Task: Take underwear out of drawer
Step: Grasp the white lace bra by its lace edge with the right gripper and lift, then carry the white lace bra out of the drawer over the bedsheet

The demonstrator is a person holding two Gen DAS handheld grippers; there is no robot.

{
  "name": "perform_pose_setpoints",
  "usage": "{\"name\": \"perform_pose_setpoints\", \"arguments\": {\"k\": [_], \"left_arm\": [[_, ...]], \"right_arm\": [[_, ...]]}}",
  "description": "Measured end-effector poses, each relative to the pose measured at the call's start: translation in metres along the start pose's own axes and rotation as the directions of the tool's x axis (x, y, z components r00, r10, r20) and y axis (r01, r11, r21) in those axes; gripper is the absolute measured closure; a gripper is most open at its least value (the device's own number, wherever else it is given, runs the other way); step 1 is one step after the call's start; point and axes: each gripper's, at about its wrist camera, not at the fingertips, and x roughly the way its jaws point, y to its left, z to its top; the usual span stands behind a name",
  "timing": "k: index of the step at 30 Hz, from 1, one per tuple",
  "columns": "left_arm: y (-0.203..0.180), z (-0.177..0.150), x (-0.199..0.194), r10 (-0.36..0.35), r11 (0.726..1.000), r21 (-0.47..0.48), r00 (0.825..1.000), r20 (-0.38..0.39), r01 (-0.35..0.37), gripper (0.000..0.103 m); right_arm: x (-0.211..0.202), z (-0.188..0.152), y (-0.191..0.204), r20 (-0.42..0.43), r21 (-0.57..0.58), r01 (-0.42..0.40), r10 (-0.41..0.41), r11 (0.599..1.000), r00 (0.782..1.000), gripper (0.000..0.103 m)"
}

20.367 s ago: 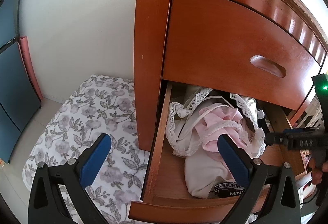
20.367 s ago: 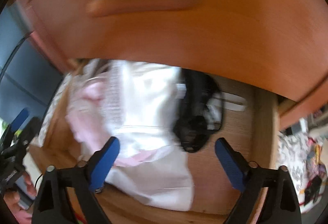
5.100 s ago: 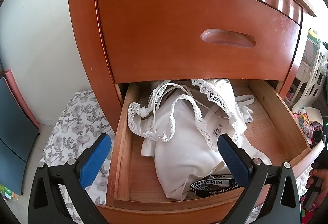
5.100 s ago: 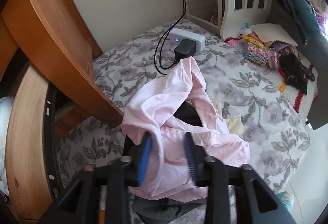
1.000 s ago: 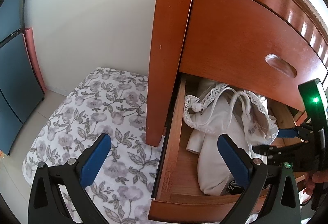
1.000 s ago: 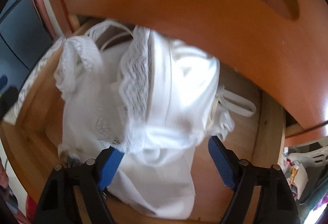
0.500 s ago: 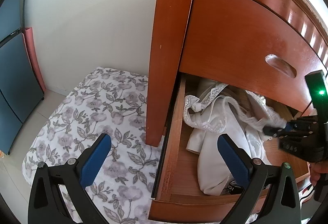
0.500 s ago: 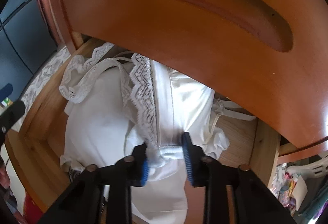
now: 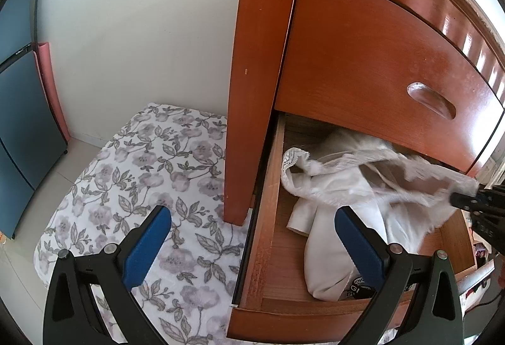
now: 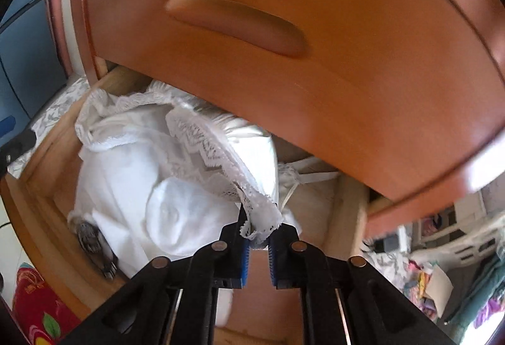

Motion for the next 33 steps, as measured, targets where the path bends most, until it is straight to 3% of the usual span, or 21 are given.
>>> {"name": "perform_pose_setpoints", "arguments": {"k": [5,7,13,22,31,33], "left_arm": [[-0.002,0.000,0.001,0.001,1.000,0.008,1.000,-0.002,-0.001,0.000],[-0.003,0.000,0.001,0.002,1.000,0.011,1.000,-0.001,-0.002,0.000],[-0.003,0.000,0.001,0.002,1.000,0.014,1.000,-0.004,-0.002,0.000],[-0.005,-0.001,-0.002,-0.008,1.000,0.024,1.000,0.003,0.008,0.000],[-0.005,-0.001,-0.001,-0.011,1.000,0.024,1.000,0.005,0.010,0.000],[-0.004,-0.001,-0.001,-0.010,1.000,0.023,1.000,0.005,0.010,0.000]], "right_arm": [[-0.031,-0.014,-0.009,0.069,-0.006,0.126,-0.125,0.992,0.990,0.094],[-0.041,-0.014,-0.012,0.092,0.001,0.137,-0.136,0.991,0.986,0.094],[-0.084,-0.013,0.005,0.218,-0.080,0.275,-0.252,0.958,0.943,0.095],[-0.103,-0.044,0.034,0.219,-0.151,0.210,-0.174,0.966,0.960,0.097],[-0.127,-0.041,0.019,0.281,-0.088,0.311,-0.276,0.946,0.919,0.098],[-0.131,-0.042,0.016,0.300,-0.072,0.349,-0.314,0.934,0.901,0.098]]}}
